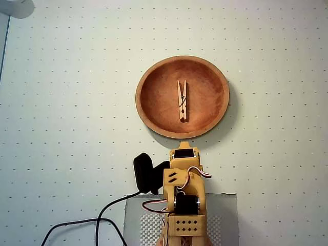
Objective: Grasp a clothespin and put it in the bowl.
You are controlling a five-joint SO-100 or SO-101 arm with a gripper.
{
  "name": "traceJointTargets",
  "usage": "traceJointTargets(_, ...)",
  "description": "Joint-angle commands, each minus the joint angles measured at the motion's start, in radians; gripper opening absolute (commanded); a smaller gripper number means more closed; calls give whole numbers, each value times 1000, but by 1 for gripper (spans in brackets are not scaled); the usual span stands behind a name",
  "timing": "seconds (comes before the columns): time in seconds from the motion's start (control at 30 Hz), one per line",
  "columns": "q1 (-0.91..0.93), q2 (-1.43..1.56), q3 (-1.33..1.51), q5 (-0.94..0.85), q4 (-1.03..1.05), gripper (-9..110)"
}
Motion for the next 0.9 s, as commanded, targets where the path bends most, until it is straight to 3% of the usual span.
traceJointTargets(0.0, -3, 17, -20, 12, 2, -3)
traceJointTargets(0.87, -8, 9, -20, 5, -6, -3)
